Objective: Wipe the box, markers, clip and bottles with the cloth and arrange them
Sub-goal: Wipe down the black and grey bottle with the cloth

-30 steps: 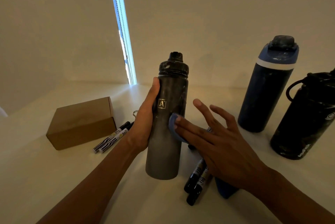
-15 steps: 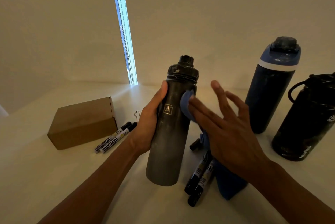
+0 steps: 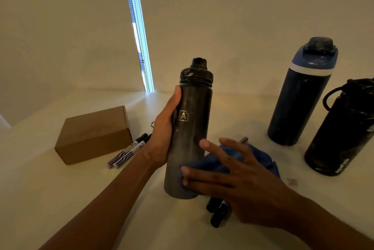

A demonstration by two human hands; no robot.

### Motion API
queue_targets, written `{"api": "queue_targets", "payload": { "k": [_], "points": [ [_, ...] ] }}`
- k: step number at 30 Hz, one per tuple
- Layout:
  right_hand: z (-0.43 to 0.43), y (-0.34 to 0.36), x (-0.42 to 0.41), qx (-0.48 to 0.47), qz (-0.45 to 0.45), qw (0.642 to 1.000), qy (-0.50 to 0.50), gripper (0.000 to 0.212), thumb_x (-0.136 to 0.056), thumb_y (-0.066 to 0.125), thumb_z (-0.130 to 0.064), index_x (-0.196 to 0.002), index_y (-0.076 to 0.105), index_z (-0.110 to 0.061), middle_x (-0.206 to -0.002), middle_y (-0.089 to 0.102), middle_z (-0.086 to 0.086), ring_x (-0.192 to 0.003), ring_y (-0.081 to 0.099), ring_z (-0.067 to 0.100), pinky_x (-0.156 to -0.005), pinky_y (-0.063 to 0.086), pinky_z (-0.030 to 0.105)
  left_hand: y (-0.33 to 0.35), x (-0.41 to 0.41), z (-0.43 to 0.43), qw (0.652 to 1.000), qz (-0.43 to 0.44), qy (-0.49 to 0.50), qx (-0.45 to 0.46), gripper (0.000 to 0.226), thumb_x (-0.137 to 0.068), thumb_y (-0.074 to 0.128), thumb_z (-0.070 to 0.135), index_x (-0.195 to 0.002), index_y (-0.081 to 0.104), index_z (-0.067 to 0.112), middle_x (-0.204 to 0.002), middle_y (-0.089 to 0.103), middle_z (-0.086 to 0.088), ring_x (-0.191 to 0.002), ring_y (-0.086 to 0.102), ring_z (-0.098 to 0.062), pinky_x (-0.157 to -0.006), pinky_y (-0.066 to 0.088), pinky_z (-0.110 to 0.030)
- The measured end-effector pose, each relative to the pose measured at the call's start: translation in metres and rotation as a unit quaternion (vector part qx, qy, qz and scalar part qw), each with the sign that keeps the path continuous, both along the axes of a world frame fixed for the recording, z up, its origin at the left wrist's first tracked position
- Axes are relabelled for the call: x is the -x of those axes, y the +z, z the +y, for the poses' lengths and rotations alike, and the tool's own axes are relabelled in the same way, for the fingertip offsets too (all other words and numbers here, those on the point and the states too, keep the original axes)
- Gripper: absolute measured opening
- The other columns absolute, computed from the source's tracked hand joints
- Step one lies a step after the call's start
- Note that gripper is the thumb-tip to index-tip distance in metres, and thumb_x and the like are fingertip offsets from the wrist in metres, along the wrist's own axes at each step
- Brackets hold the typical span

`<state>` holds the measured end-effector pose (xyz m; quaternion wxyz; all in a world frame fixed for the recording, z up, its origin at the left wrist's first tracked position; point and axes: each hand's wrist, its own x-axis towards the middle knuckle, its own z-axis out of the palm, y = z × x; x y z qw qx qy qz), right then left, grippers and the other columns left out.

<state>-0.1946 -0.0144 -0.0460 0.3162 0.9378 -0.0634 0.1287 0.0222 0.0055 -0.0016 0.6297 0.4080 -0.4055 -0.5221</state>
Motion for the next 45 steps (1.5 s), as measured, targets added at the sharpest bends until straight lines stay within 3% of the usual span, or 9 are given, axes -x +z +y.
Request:
{"api": "queue_targets", "payload": {
  "k": [5,14,21,26,29,31,36,42,45],
  "points": [
    [-0.011,0.008,0.0,-0.019,-0.051,0.997,-0.049,0.127,-0.063,0.087,-0.04,-0.163,0.01,-0.036,-0.172,0.002,-0.007,-0.157,-0.004,0.039,-0.123,-0.002,0.06,-0.003,0.0,-0.002,1.0,-0.009,-0.005,0.008,0.065,-0.096,0.043,0.063,-0.123,0.071,0.011,-0.105,0.073,-0.017,-0.088,0.071,-0.025,-0.077,0.061,-0.035],
    [-0.041,0.026,0.005,-0.046,-0.266,0.958,-0.096,0.06,-0.107,0.031,-0.029,-0.162,0.009,-0.025,-0.171,0.003,0.0,-0.157,-0.001,0.036,-0.123,0.009,0.053,-0.007,0.007,-0.004,0.994,-0.104,0.022,0.012,0.062,-0.088,0.039,0.064,-0.131,0.064,0.028,-0.112,0.079,-0.005,-0.1,0.077,-0.021,-0.081,0.063,-0.029],
    [-0.032,0.017,0.001,-0.078,-0.215,0.968,-0.104,0.085,-0.092,0.044,-0.023,-0.163,-0.002,-0.024,-0.172,-0.002,0.001,-0.158,0.001,0.034,-0.121,0.017,0.056,-0.005,0.007,-0.004,0.993,-0.114,0.017,0.029,0.044,-0.103,0.034,0.055,-0.123,0.066,0.032,-0.106,0.08,0.002,-0.097,0.077,-0.016,-0.075,0.061,-0.024],
    [-0.017,0.0,0.004,-0.086,-0.077,0.992,-0.053,0.128,-0.064,0.089,-0.033,-0.163,0.009,-0.029,-0.172,0.004,-0.002,-0.158,0.003,0.032,-0.121,0.011,0.056,-0.006,0.003,-0.003,0.996,-0.082,0.032,0.015,0.063,-0.092,0.038,0.063,-0.126,0.067,0.019,-0.109,0.079,-0.007,-0.101,0.076,-0.021,-0.081,0.061,-0.031],
    [-0.009,0.0,0.009,-0.14,-0.148,0.979,-0.015,0.094,-0.08,0.079,-0.028,-0.158,0.026,-0.031,-0.168,0.024,-0.006,-0.156,0.021,0.022,-0.122,0.015,0.054,-0.007,0.002,-0.003,0.995,-0.081,0.049,0.017,0.061,-0.093,0.038,0.063,-0.126,0.068,0.02,-0.108,0.079,-0.008,-0.098,0.076,-0.021,-0.082,0.061,-0.033],
    [-0.004,0.0,0.011,-0.24,-0.28,0.929,-0.006,0.053,-0.094,0.055,-0.025,-0.146,0.046,-0.032,-0.151,0.051,-0.014,-0.141,0.046,0.011,-0.123,0.022,0.042,-0.009,0.002,-0.005,0.995,-0.077,0.056,0.015,0.059,-0.092,0.04,0.063,-0.122,0.069,0.02,-0.105,0.08,-0.008,-0.095,0.077,-0.022,-0.079,0.061,-0.032],
    [0.006,0.012,0.007,-0.565,-0.51,0.646,-0.057,0.023,-0.109,0.047,-0.025,-0.12,0.067,-0.025,-0.101,0.069,-0.02,-0.094,0.065,0.001,-0.081,0.053,0.024,-0.009,0.001,-0.006,0.995,-0.074,0.06,0.012,0.063,-0.092,0.04,0.066,-0.125,0.068,0.02,-0.105,0.077,-0.009,-0.096,0.075,-0.024,-0.082,0.06,-0.038],
    [-0.012,0.011,0.008,-0.713,-0.571,0.404,-0.053,0.02,-0.098,0.063,-0.035,-0.111,0.07,-0.021,-0.113,0.073,0.009,-0.11,0.068,0.034,-0.103,0.05,0.061,-0.012,0.0,-0.008,0.996,-0.07,0.063,0.01,0.062,-0.095,0.038,0.065,-0.126,0.068,0.021,-0.107,0.077,-0.009,-0.097,0.074,-0.023,-0.085,0.059,-0.041],
    [-0.019,0.014,0.009,-0.76,-0.555,0.337,-0.007,0.035,-0.091,0.071,-0.035,-0.116,0.068,-0.011,-0.123,0.07,0.021,-0.117,0.065,0.042,-0.104,0.048,0.063,-0.012,0.001,-0.008,0.995,-0.078,0.064,0.014,0.06,-0.095,0.037,0.065,-0.124,0.068,0.023,-0.107,0.077,-0.007,-0.099,0.075,-0.023,-0.087,0.058,-0.042]
  ]
}}
